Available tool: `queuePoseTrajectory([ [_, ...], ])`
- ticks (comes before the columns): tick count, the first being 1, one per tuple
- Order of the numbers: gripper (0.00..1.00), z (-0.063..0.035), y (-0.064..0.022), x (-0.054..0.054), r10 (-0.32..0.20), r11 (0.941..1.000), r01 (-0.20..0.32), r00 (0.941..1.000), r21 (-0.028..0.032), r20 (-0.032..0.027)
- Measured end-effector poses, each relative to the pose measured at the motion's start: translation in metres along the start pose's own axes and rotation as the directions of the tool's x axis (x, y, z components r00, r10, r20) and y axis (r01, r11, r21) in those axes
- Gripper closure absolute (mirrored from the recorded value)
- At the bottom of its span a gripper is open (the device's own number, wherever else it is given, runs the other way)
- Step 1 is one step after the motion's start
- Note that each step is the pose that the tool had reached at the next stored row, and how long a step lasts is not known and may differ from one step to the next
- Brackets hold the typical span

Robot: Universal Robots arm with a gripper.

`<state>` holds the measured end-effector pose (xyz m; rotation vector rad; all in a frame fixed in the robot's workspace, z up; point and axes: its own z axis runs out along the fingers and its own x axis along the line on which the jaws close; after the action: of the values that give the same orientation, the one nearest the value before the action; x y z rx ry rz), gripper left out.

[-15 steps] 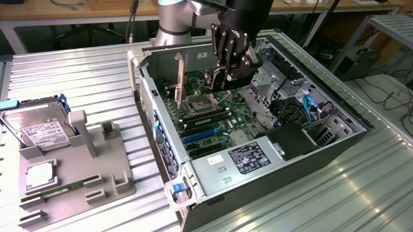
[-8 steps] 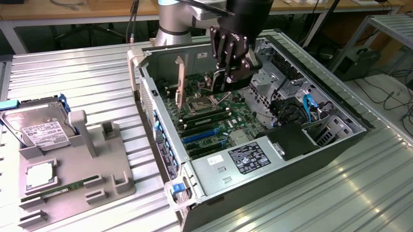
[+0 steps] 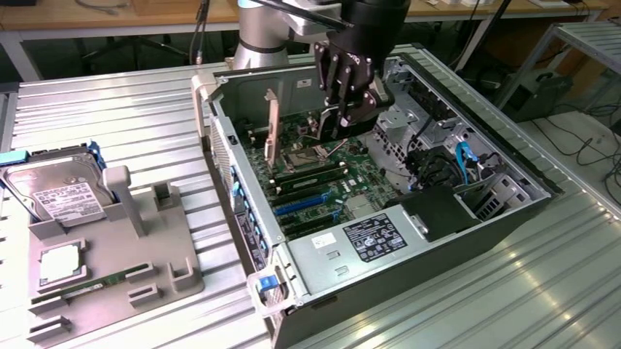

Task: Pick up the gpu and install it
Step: 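Insert the gpu into the slot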

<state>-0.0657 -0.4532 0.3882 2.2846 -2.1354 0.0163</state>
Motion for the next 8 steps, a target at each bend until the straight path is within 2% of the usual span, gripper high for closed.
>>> queuePoseTrajectory([
  [8,0.73,0.0040,0.0000,-0.0001,-0.021,0.9998,0.021,0.9998,0.0005,0.0001],
])
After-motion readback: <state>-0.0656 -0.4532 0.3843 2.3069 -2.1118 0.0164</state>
